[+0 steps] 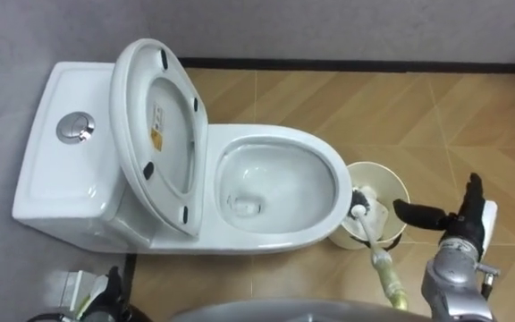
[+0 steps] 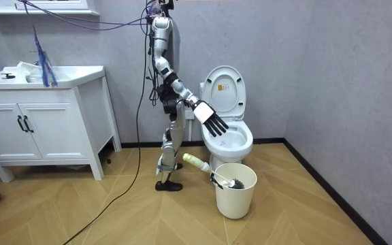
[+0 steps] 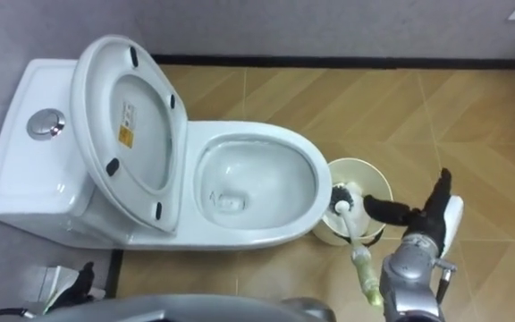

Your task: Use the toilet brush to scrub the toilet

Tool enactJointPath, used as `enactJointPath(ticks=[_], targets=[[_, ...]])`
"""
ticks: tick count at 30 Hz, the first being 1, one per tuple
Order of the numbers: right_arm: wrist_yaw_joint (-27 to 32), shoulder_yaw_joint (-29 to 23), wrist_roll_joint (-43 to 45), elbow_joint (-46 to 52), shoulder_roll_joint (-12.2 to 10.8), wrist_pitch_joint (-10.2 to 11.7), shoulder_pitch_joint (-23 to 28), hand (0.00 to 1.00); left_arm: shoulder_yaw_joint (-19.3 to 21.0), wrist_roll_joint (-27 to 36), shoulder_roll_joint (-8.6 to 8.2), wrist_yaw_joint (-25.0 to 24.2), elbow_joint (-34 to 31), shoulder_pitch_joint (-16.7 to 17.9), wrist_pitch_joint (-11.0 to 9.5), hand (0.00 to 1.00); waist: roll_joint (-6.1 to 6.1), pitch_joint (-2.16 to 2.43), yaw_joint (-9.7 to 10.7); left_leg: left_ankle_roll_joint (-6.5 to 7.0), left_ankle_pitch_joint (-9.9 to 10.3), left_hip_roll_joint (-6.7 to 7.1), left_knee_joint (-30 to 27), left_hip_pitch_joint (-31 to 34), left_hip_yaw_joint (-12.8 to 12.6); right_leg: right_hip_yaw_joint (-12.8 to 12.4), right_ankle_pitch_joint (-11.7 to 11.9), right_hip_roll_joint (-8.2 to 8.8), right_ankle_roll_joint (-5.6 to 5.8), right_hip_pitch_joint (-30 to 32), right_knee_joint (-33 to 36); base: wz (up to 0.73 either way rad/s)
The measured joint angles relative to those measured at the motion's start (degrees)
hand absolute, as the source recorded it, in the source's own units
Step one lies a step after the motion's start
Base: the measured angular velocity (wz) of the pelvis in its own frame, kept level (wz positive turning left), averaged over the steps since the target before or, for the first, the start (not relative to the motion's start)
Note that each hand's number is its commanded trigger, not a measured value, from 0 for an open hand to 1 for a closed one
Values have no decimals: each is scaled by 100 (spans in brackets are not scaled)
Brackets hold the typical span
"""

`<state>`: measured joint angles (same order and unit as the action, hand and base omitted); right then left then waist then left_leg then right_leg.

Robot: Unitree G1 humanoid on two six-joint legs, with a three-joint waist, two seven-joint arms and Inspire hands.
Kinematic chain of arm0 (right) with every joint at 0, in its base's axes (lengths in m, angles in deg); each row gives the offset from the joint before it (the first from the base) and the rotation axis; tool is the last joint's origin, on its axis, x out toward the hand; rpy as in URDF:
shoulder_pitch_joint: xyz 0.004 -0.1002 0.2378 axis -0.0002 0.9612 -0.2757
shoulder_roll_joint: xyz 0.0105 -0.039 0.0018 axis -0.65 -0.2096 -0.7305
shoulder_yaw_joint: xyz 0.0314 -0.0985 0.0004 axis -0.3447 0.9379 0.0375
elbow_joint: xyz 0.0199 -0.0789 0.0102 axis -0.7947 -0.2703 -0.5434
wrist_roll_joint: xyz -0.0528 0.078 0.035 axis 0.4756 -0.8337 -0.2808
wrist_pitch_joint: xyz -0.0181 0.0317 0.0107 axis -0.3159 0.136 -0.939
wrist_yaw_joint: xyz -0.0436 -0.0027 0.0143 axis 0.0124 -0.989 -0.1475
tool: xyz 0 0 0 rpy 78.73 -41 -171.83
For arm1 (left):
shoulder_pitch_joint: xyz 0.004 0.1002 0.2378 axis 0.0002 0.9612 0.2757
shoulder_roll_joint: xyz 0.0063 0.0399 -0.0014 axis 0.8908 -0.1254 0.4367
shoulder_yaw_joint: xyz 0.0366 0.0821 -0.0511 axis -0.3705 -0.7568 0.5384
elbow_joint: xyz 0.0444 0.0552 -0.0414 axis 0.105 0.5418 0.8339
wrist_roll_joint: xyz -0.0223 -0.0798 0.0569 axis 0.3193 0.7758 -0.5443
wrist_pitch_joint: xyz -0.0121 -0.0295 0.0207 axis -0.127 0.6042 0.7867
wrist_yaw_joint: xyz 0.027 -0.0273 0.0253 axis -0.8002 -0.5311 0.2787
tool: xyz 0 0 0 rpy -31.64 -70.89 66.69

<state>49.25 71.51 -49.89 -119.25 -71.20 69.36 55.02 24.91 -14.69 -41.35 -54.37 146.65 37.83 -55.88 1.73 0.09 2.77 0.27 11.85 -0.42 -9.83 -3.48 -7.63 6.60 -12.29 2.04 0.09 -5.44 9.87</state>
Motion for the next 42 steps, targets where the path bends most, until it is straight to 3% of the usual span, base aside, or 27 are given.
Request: enactJointPath(ticks=[4, 9, 14, 19, 23, 26, 27, 31, 35, 38, 42], targets=[[-118, 223, -473, -711, 83, -1, -372, 0, -10, 126, 0, 0, -134, -265, -7, 0, 34, -10, -19, 1, -1, -2, -182, 306, 153, 148, 18, 11, -17, 225, 22, 22], [-245, 282, -668, -1512, 119, 3, -868, 0, -54, 240, -6, 0, -378, -731, -222, 0, 32, -34, -104, 15, -13, 2, -438, 828, 320, 335, 29, 16, -32, 557, 134, 19], [-326, 324, -683, -2180, 138, -13, -1134, 0, -189, 362, -30, -3, -546, -874, -235, 0, -1, -58, -138, 34, -31, 25, -512, 1083, 473, 488, 31, 39, -36, 748, 198, 18], [-380, 434, -836, -2400, 147, -6, -1343, 0, -354, 574, -59, -9, -751, -974, -195, 0, -19, -101, -168, 68, -87, 33, -605, 1468, 495, 530, 31, 85, -35, 1151, 385, 7], [-539, 604, -884, -2775, 151, -9, -1635, 0, -649, 1158, -49, -9, -751, -1258, -201, 0, -47, -133, -173, 96, -116, 49, -825, 1904, 602, 640, 30, 125, -35, 1514, 568, 15], [-626, 680, -931, -2899, 178, -65, -1825, 0, -792, 1369, -76, -9, -751, -1453, -207, 0, -94, -201, -182, 112, -124, 72, -1067, 2226, 646, 690, 20, 166, -30, 1791, 795, 11], [-625, 709, -979, -2952, 217, -86, -1918, 0, -816, 1416, -114, 3, -753, -1559, -208, 0, -115, -230, -187, 123, -128, 81, -1186, 2387, 651, 697, 4, 192, -25, 1941, 914, 9], [-615, 729, -1065, -2987, 395, -127, -2087, 0, -981, 1568, -173, 103, -768, -1831, -211, 0, -115, -250, -309, 213, -96, 122, -1573, 2866, 642, 590, -165, 347, -2, 2558, 1574, -1], [-614, 760, -1215, -3024, 495, -150, -2234, 0, -1015, 1577, -252, 124, -1069, -1989, -212, 0, -47, -331, -323, 288, -86, 224, -1881, 3330, 648, 516, -312, 495, 49, 3107, 2098, 5], [-612, 770, -1216, -3024, 571, -259, -2258, 0, -1143, 1579, -372, 141, -1341, -1993, -218, 0, -44, -330, -423, 337, -87, 241, -2091, 3705, 616, 445, -307, 532, 71, 3515, 2331, -5], [-613, 772, -1276, -3018, 612, -384, -2266, 0, -1540, 1822, -405, 127, -1559, -2005, -318, 0, -51, -326, -451, 372, -109, 255, -2306, 4110, 602, 448, -305, 581, 68, 3919, 2572, 0]])
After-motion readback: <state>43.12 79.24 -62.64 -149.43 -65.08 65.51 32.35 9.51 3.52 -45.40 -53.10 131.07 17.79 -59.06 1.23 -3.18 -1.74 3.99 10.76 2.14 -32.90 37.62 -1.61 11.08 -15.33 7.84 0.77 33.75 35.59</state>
